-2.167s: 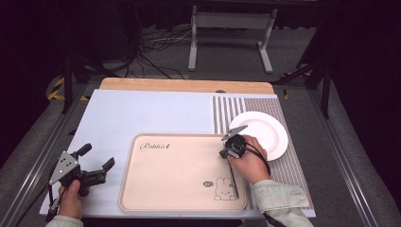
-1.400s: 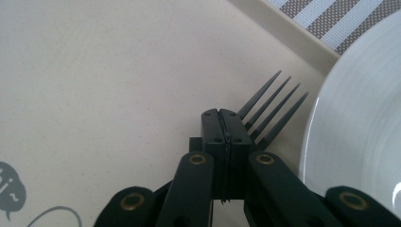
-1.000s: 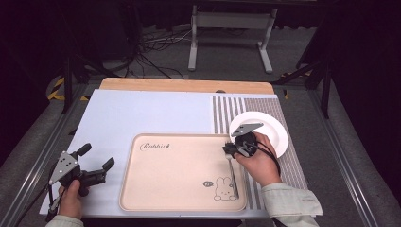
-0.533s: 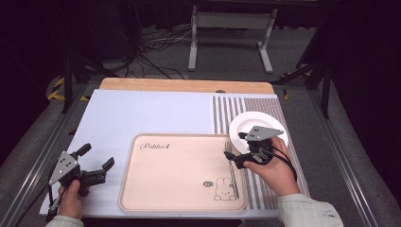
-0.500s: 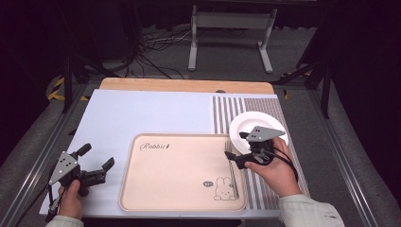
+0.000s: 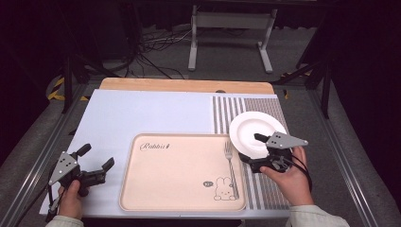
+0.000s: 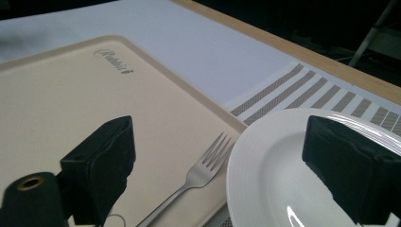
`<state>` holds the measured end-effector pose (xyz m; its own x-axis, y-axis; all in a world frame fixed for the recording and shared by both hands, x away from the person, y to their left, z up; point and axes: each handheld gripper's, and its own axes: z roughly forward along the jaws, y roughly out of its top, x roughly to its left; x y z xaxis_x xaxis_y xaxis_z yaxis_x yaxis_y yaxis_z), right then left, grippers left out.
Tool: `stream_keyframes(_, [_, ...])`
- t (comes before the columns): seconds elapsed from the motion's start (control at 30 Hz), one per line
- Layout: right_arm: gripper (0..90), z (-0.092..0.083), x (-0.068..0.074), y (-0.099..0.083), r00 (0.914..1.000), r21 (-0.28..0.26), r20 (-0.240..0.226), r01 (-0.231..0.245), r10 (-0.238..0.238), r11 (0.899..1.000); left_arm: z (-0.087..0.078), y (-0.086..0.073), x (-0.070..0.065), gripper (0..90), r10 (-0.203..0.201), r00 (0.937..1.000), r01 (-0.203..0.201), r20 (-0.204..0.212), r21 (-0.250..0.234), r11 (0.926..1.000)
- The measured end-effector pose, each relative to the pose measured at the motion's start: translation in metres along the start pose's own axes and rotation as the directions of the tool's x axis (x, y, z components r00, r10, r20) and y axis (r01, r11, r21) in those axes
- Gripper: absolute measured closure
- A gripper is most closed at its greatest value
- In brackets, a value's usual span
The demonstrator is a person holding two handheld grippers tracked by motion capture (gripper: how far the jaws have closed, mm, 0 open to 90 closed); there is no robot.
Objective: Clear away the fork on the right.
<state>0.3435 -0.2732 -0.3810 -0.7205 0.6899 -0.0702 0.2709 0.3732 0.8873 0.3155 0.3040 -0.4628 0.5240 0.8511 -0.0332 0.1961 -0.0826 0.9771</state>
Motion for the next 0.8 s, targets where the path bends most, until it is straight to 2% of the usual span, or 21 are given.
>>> stream_keyframes(0.2, [7.9,-0.008,-0.011,-0.017,0.999,-0.067,0.02,-0.038,0.04,0.997,0.0,0.0,0.0,0.3,-0.003,1.0,0.003,-0.001,-0.003,1.0])
stream_keyframes(0.43, [6.2,-0.015,-0.02,-0.038,0.998,-0.178,0.036,-0.045,0.052,0.983,-0.001,-0.001,0.001,0.3,-0.006,1.0,0.006,-0.003,-0.001,1.0])
stream_keyframes(0.8, [3.9,-0.024,-0.037,-0.078,0.9941,-0.232,0.066,-0.069,0.087,0.97,-0.001,0.0,0.001,0.3,-0.009,1.0,0.009,-0.003,-0.007,0.9999])
